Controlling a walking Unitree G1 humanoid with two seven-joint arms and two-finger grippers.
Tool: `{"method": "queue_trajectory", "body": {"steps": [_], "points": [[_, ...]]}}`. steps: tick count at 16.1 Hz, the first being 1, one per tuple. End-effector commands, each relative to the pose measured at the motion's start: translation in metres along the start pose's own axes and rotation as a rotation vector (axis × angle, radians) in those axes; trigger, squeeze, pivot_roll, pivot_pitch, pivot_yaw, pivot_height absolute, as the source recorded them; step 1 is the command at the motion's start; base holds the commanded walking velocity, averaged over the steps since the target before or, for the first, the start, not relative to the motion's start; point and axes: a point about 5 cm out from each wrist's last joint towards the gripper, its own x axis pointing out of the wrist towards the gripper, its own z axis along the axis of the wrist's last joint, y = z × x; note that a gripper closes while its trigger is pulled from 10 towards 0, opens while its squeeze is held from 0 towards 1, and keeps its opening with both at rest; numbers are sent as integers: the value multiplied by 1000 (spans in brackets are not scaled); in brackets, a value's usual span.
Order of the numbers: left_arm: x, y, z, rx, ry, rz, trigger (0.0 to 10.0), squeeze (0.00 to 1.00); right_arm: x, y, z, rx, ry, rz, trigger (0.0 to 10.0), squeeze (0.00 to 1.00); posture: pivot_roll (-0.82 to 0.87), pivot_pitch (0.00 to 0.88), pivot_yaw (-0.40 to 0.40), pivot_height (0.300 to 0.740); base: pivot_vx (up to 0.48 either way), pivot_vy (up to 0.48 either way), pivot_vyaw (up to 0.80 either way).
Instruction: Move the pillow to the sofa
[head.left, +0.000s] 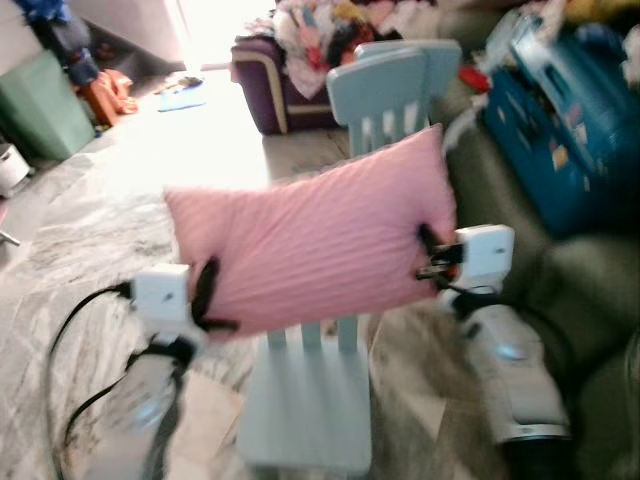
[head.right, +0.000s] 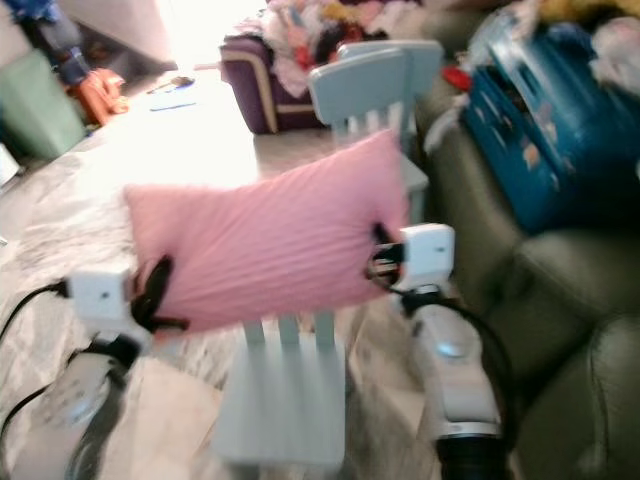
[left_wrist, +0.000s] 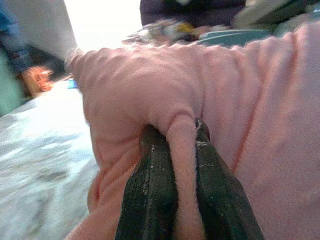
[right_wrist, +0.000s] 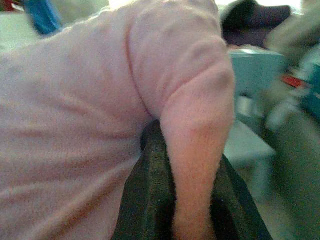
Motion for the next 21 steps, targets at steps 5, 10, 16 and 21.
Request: {"method": "queue_trajectory", "body": {"steps": [5, 10, 16, 21], "points": [[-5, 15, -3, 10, 16, 65, 10000, 0, 11, 20, 19, -4, -77, 82, 0, 0, -150, 0, 84, 740, 0, 0, 0], [-7, 14, -4, 19, 25, 70, 10000, 0, 11, 20, 19, -3, -73, 86, 0, 0, -150, 0, 82, 740, 0, 0, 0], [-5, 20, -6, -30, 40, 122, 10000, 0, 10, 22, 14, -20, -33, 96, 10000, 0, -152, 0, 79, 740, 0, 0, 0], [-10, 18, -10, -71, 65, 153, 10000, 0, 8, 19, 10, -28, 23, 87, 10000, 0, -155, 0, 69, 740, 0, 0, -133]]}}
